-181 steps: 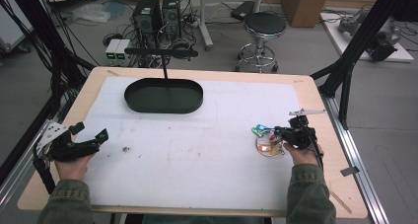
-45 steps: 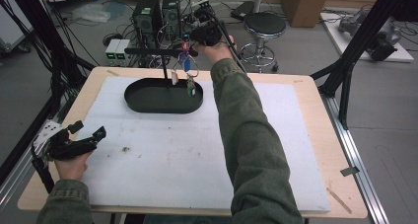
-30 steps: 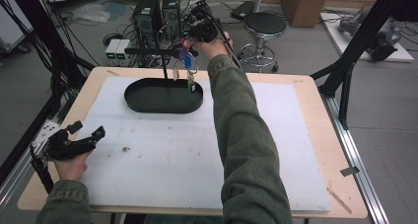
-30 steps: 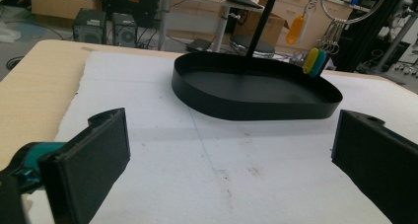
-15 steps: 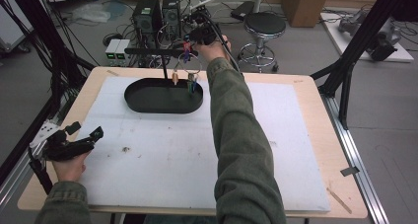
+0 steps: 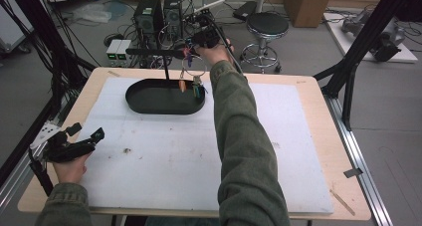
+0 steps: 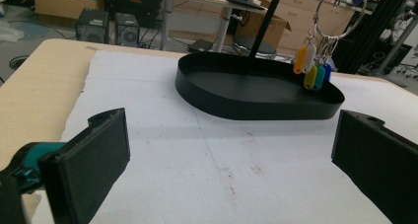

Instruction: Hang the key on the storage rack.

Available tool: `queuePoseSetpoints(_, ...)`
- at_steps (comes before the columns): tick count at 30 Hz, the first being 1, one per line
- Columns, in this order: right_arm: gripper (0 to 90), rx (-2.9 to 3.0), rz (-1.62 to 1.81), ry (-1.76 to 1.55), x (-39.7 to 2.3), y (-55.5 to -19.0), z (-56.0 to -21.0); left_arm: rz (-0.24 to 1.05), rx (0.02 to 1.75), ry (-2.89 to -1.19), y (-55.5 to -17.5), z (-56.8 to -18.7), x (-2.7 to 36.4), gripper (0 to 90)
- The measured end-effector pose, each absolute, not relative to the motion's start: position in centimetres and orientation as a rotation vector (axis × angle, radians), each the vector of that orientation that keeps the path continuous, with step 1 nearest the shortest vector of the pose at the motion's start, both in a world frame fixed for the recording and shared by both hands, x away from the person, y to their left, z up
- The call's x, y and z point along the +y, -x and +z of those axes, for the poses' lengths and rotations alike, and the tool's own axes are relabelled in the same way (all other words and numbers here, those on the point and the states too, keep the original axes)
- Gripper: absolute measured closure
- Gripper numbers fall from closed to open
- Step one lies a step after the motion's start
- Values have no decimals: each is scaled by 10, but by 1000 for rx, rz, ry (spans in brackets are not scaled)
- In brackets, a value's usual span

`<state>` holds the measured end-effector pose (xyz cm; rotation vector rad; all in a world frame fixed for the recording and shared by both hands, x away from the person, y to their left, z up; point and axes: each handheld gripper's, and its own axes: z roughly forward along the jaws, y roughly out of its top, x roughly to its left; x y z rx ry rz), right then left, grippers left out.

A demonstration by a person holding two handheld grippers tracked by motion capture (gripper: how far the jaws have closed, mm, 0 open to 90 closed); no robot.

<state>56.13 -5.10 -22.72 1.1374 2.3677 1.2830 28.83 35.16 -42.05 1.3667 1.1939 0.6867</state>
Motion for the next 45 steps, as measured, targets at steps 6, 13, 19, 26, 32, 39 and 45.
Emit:
queuePoseSetpoints(6, 557, 2363, 1293, -1155, -57, -557, -233, 687, 1193, -1368, -288, -421, 352, 17)
queuePoseSetpoints(13, 228, 2332, 1245, -1198, -71, -550, -231, 687, 1192, -1371, -288, -420, 351, 17)
queuePoseSetpoints(19, 5, 2321, 1219, -1251, -87, -541, -235, 686, 1190, -1374, -288, -420, 351, 17)
queuePoseSetpoints(26, 5, 2314, 1239, -1268, -107, -528, -229, 679, 1193, -1383, -288, -421, 351, 17)
queuePoseSetpoints(32, 4, 2283, 1243, -1301, -123, -520, -221, 677, 1198, -1385, -288, -421, 351, 17)
queuePoseSetpoints(39, 4, 2278, 1223, -1285, -137, -506, -217, 678, 1199, -1379, -288, -421, 350, 17)
queuePoseSetpoints(45, 5, 2271, 1214, -1287, -153, -497, -214, 682, 1202, -1379, -287, -421, 353, 17)
